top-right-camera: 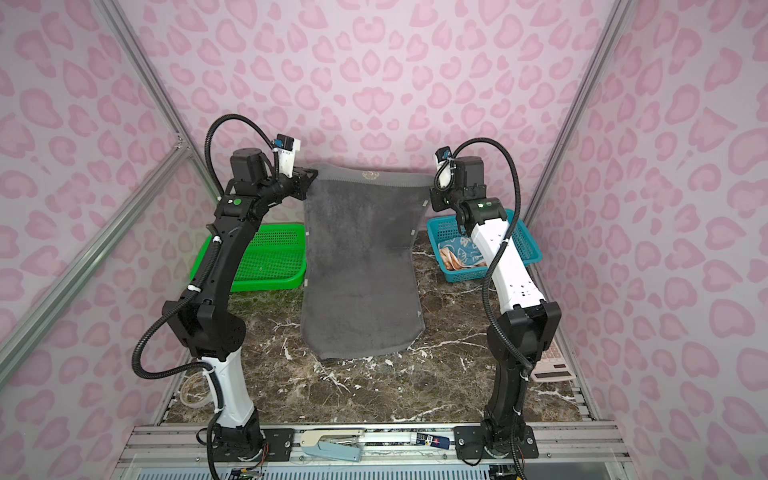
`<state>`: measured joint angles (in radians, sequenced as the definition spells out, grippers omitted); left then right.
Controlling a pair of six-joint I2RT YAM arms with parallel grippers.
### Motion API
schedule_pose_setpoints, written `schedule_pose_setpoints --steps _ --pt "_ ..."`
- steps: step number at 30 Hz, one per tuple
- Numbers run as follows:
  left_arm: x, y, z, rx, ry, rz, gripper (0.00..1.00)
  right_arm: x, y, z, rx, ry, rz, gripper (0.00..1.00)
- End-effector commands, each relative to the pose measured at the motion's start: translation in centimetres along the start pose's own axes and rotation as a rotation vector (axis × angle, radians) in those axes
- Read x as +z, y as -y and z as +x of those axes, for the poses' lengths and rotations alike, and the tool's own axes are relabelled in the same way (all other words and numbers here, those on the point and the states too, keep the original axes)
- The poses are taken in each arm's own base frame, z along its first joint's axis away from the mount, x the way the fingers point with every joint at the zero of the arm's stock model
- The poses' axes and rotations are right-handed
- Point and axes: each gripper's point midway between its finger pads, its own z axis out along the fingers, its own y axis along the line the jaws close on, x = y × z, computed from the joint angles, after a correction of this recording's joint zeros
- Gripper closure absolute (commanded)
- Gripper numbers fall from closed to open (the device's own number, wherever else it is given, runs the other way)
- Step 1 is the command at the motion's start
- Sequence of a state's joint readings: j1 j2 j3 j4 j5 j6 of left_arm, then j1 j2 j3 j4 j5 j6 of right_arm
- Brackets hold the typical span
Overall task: Fold and stack the towels
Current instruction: 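Lower the towel with both grippers, laying it flat on the table centre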
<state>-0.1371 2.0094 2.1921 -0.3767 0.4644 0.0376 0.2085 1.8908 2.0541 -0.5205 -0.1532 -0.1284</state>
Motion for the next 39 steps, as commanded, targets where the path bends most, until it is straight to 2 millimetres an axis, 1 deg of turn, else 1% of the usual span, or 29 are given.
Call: schedule_pose_setpoints --steps 1,4,6,8,10,15,18,19,20,21,25,29,33,39 --pt "-0.6 0.3 1.9 0.03 -0.029 0.005 0.97 -0.4 -0.6 1.6 0.012 0.013 -0.008 1.0" --pt "-0.9 0.8 6.0 0.002 -0.108 0.021 0.97 -0.7 -1.5 5.3 0.016 -0.053 -0.026 1.0" --pt "-1.3 1.1 9.1 -0.027 -0.172 0.022 0.97 -0.9 -2.4 8.3 0.011 -0.113 -0.044 1.0" --pt "-2.1 1.4 11.4 -0.052 -0.224 0.018 0.97 -1.6 -3.5 10.4 0.005 -0.152 -0.08 1.0" --pt "-2.9 1.8 13.7 -0.081 -0.277 0.014 0.97 -2.2 -4.7 13.3 0.009 -0.208 -0.118 1.0" --pt "-5.5 2.9 18.4 -0.158 -0.388 -0.004 0.97 -4.4 -6.8 17.8 0.023 -0.278 -0.15 1.0" --pt "-6.7 3.6 21.0 -0.209 -0.452 -0.005 0.97 -5.3 -8.4 20.4 0.026 -0.333 -0.184 1.0" --pt "-7.1 3.8 21.8 -0.226 -0.474 -0.005 0.97 -5.4 -8.8 21.2 0.024 -0.354 -0.191 1.0" --pt "-7.4 4.0 22.1 -0.239 -0.485 -0.006 0.97 -5.7 -9.3 22.1 0.022 -0.381 -0.2 1.0" --pt "-7.9 4.4 23.9 -0.267 -0.53 -0.002 0.97 -5.9 -9.8 23.0 0.017 -0.416 -0.209 1.0" --pt "-9.6 5.2 25.7 -0.306 -0.589 -0.009 0.97 -6.9 -10.7 25.5 -0.015 -0.508 -0.212 1.0" --pt "-11.2 5.9 26.2 -0.319 -0.604 -0.022 0.97 -7.9 -11.6 26.7 -0.023 -0.537 -0.227 1.0" --pt "-12.3 6.7 27.4 -0.356 -0.641 -0.013 0.97 -8.7 -11.9 28.0 -0.025 -0.578 -0.215 1.0" --pt "-13.6 8.1 30.7 -0.481 -0.732 -0.003 0.97 -9.9 -13.3 31.2 -0.029 -0.665 -0.227 1.0"
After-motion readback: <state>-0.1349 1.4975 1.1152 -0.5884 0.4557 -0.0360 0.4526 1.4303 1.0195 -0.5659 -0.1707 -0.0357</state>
